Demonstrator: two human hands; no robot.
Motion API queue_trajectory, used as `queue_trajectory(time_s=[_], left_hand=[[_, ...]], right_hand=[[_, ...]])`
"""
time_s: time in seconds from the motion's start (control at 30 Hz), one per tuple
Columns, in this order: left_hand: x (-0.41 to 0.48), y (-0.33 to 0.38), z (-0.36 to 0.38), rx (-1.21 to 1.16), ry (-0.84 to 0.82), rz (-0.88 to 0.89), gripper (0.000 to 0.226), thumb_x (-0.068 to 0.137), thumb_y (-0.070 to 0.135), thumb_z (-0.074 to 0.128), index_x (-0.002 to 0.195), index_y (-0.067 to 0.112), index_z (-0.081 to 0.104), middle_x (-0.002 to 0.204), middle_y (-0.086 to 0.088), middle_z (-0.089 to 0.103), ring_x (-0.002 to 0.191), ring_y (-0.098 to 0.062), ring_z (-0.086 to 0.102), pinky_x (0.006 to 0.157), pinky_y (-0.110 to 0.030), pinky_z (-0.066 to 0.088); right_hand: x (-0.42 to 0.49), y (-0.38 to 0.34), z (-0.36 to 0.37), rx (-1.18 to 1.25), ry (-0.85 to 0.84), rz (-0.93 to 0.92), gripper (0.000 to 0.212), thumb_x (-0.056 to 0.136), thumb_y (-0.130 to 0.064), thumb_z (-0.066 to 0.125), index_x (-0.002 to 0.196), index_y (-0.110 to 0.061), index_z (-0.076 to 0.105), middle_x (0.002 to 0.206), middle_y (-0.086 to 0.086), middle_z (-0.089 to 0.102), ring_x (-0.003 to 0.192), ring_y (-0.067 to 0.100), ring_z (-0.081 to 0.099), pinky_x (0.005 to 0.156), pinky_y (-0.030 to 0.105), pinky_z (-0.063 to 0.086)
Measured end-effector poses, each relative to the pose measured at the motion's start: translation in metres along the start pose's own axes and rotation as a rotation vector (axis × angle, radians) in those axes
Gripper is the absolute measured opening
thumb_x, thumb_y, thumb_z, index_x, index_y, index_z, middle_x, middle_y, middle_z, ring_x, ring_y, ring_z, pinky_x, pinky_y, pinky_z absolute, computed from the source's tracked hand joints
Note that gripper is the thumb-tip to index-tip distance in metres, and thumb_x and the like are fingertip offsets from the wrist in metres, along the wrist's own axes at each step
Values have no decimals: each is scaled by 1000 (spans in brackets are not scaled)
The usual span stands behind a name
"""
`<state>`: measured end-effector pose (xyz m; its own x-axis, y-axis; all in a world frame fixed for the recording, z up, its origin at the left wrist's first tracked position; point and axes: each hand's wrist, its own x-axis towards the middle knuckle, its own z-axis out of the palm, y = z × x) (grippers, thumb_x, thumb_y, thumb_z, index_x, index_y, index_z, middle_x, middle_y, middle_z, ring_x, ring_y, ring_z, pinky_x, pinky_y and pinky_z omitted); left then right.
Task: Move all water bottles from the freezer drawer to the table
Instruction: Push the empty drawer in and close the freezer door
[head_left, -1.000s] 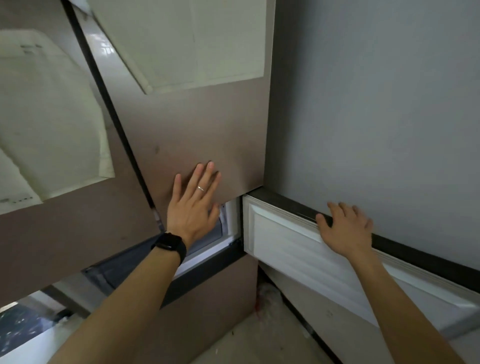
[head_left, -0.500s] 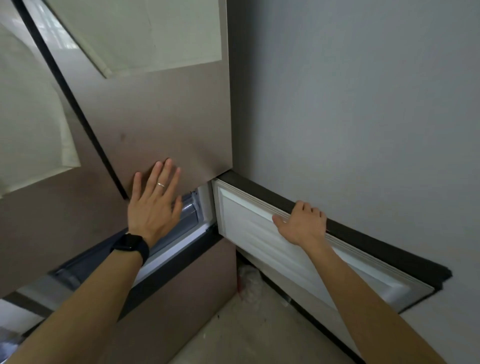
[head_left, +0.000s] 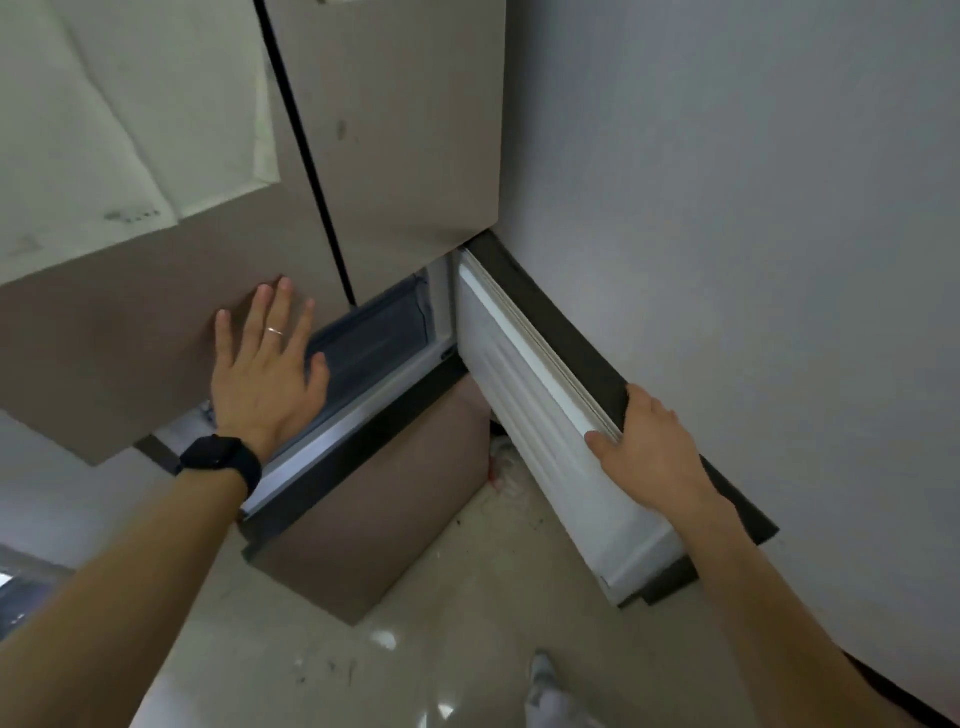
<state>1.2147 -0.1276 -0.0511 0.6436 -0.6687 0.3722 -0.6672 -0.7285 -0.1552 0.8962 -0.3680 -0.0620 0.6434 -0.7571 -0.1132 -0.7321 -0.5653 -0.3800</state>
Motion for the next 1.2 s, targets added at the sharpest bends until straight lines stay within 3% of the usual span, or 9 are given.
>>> queue_trajectory(time_s=[0.1,0.17,0.27,0.37,0.53,0.63,0.8,0.97,1.2], left_hand=[[-22,-17,-2,11,-2,-28,61,104,39,38,159,15,28,169,-4,2,155,-20,-7,112,-41,-31],[-38,-27,-4,3,2,-46,62,104,38,37,160,14,26,169,-4,1,155,-19,-7,117,-48,-22],[-59,-49,-9,-4,17,-43,62,104,38,32,159,12,26,170,-3,3,155,-19,-3,120,-52,-10],[-77,-69,-14,30,32,-35,66,100,41,26,159,13,27,169,-2,6,155,-18,1,121,-51,-8],[-95,-102,-15,150,131,-5,63,101,41,31,159,16,30,169,-3,8,155,-17,2,122,-49,-12],[-100,-124,-13,218,188,43,62,101,40,32,161,22,24,170,-1,2,156,-18,-2,123,-50,-8],[-100,-151,-12,308,282,140,61,103,36,30,162,28,17,170,0,1,156,-18,4,124,-48,-5],[-98,-172,-12,376,316,154,65,100,37,34,162,35,13,170,4,2,156,-15,4,121,-57,-8],[-93,-177,-9,402,275,182,62,102,41,25,161,37,10,170,5,-4,155,-16,-6,119,-60,-15]], right_hand=[[-28,-29,6,151,-124,-99,88,94,-44,62,158,-10,12,157,10,34,138,27,41,111,36,33],[-47,-50,22,202,-152,-174,91,95,-47,60,159,-16,5,163,5,24,143,23,34,116,36,30],[-73,-90,59,209,-118,-238,90,97,-56,50,159,-20,-4,167,0,7,149,22,22,119,37,21],[-87,-136,93,214,-81,-256,87,96,-61,43,159,-21,-3,167,1,-4,151,25,14,119,39,19],[-86,-196,126,160,46,-280,92,95,-67,34,158,-13,-5,167,6,-2,153,19,-5,121,43,4],[-82,-216,146,253,22,-353,89,96,-67,33,159,-19,-5,167,-1,-5,152,13,-7,123,51,4],[-61,-237,178,234,69,-533,82,94,-76,12,157,-30,-11,166,-6,-12,150,8,-15,123,46,3],[-29,-261,206,152,95,-636,79,99,-70,16,159,-24,-7,167,-2,-11,152,12,-14,122,50,4],[2,-262,231,92,156,-806,72,103,-57,24,160,-18,5,167,8,-3,154,26,-1,121,54,9]])
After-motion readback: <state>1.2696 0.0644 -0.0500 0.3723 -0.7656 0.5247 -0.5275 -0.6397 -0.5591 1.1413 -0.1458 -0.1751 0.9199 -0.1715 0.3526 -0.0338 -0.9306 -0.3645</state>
